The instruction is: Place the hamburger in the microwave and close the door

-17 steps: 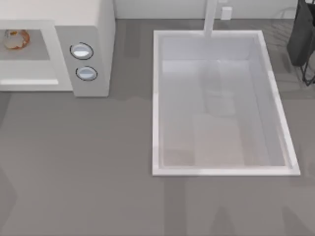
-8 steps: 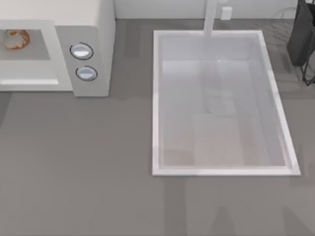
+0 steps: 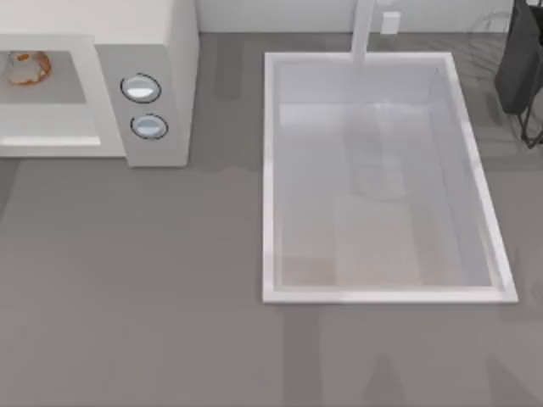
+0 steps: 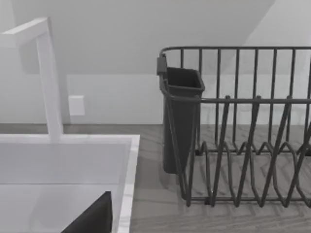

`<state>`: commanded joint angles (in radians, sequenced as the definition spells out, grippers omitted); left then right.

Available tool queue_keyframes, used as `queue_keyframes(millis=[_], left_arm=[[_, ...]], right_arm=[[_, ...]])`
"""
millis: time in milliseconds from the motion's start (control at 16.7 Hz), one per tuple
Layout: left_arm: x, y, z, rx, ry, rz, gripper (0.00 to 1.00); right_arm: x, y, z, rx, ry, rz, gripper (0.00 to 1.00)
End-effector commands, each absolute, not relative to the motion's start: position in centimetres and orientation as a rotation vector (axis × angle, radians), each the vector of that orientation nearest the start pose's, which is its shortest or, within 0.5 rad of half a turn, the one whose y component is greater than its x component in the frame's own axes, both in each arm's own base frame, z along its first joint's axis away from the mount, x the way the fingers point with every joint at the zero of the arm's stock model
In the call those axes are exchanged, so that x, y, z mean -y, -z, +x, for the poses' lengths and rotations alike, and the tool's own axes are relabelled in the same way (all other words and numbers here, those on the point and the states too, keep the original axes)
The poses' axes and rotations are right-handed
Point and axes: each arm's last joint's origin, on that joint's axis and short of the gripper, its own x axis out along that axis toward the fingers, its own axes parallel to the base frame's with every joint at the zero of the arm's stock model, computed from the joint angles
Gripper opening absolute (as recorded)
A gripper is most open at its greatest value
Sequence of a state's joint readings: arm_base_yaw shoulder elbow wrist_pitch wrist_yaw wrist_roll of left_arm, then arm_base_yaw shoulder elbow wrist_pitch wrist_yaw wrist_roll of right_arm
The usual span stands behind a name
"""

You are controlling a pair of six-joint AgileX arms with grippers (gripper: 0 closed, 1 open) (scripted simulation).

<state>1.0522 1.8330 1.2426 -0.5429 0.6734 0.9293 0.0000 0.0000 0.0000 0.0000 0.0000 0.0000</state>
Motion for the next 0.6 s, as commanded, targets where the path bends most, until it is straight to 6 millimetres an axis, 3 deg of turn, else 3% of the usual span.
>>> queue_keyframes(millis=[300, 600], left_arm=[[-31.0, -14.6, 19.6, -0.785, 0.019, 0.008, 0.0], [-30.8, -14.6, 19.7, -0.784, 0.022, 0.011, 0.0]], right_arm=[[0.1, -16.0, 10.6, 0.0, 0.0, 0.0, 1.0], [0.1, -16.0, 10.6, 0.0, 0.0, 0.0, 1.0]])
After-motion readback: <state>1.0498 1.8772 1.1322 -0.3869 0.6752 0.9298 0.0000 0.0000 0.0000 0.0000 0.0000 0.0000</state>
